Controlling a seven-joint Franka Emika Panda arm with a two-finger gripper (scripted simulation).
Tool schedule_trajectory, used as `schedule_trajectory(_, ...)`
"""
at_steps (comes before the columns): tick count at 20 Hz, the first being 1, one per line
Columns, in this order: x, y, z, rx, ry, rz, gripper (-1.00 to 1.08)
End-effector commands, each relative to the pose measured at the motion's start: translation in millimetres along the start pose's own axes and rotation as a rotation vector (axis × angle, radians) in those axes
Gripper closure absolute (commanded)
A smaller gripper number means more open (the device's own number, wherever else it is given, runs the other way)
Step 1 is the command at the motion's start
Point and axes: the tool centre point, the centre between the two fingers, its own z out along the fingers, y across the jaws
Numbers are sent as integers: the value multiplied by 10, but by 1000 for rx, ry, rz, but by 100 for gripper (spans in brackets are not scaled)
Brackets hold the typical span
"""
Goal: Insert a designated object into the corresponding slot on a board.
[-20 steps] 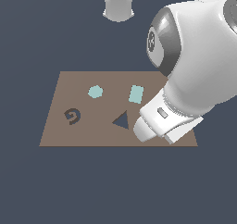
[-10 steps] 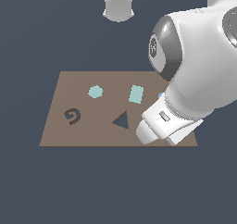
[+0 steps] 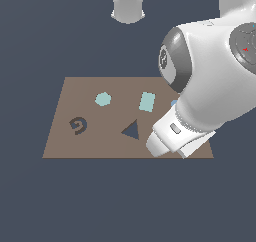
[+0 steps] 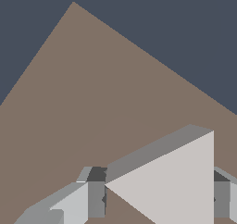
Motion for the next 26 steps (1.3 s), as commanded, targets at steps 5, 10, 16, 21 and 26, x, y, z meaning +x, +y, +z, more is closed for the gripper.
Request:
schedule_trajectory(5,1,-4,6,0,0,-1,108)
schedule_trajectory(10,4,-3,-46,0,0,-1,108)
schedule_trajectory(16,1,15,-27,1,-1,21,108)
schedule_trajectory(21,1,71,-30,1,-1,85,108)
schedule_trajectory(26,-7,164,-37,1,-1,193,108)
